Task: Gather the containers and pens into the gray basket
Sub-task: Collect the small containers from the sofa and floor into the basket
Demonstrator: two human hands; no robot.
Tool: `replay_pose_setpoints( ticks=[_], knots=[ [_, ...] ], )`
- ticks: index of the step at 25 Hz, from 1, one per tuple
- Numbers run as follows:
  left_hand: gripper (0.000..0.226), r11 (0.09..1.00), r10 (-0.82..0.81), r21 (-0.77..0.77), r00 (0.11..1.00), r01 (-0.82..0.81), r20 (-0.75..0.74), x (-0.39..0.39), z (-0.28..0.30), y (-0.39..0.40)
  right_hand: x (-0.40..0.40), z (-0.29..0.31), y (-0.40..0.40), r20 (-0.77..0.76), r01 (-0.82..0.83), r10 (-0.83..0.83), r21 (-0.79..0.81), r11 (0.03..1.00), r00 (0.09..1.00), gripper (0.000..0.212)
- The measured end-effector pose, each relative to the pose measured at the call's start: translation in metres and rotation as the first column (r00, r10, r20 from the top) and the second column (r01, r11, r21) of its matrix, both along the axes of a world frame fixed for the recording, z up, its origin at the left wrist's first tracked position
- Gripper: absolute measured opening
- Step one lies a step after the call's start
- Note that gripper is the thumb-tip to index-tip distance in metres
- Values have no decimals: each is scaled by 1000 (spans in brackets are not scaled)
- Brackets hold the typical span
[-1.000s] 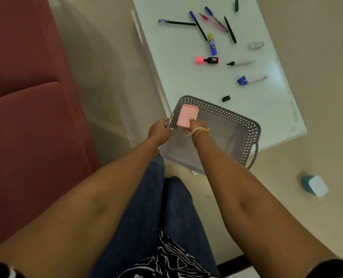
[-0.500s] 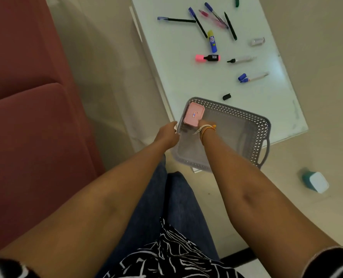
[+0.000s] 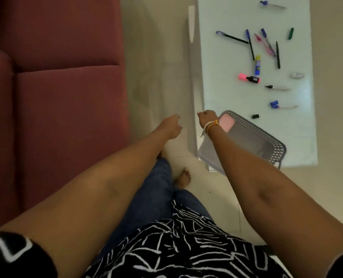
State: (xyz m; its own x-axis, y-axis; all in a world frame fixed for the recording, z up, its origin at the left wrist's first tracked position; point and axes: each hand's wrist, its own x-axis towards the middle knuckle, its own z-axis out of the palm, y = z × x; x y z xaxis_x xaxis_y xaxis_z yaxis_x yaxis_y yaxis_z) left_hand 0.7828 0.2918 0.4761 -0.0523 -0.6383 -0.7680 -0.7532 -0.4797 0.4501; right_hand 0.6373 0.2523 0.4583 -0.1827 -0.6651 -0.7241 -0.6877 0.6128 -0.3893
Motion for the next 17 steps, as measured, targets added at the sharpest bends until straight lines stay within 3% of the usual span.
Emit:
replay_pose_setpoints(
  ticks=[7,11,17],
  knots=[
    [47,984,177,-40,976,-173,128,135,4,-56,142,-1,-72,50,-343,340,69,937,939,44],
    [48,935,353,-91,919,-342,173,207,9,-91,223,7,-127,82,-547,542,56,836,837,47],
    [51,841,539,-92,814,-533,217,279,4,-159,311,5,-238,155,-665,651,69,743,743,47]
  ],
)
